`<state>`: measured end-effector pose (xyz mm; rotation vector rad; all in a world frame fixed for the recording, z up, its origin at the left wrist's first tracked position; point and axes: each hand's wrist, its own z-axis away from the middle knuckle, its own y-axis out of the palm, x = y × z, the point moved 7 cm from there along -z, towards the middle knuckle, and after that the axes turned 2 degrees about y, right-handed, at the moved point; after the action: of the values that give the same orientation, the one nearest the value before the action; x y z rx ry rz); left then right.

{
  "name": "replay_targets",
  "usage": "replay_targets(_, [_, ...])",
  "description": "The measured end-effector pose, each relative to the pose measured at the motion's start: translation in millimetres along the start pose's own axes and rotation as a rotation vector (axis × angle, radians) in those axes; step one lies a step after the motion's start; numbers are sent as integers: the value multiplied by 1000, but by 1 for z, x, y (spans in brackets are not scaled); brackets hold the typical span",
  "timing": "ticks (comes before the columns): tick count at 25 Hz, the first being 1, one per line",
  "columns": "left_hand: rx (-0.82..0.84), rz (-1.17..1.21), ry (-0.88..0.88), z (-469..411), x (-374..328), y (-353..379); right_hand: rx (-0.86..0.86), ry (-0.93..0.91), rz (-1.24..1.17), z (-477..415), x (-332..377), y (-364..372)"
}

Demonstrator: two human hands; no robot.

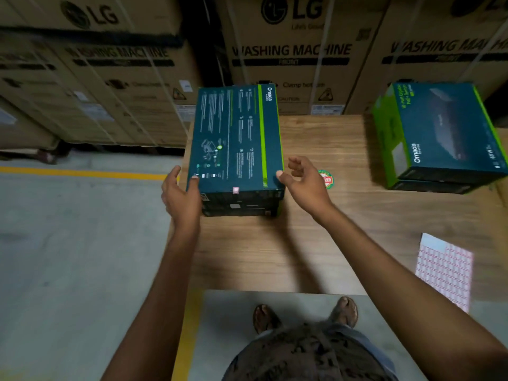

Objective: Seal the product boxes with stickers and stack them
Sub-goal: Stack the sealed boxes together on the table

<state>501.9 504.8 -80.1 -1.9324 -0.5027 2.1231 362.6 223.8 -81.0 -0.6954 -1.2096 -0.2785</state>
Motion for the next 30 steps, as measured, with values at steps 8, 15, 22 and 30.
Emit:
replay_targets(8, [250,121,36,5,12,12,-46,-215,392,18,16,41])
replay_targets(15, [294,101,65,0,17,9,-131,-633,452,35,43,81])
replay_targets(22, [329,148,48,-5,19,7,-153,-898,628,38,33,85])
replay_targets(30, [388,147,2,-4,16,7,-114,-647,579,31,33,65])
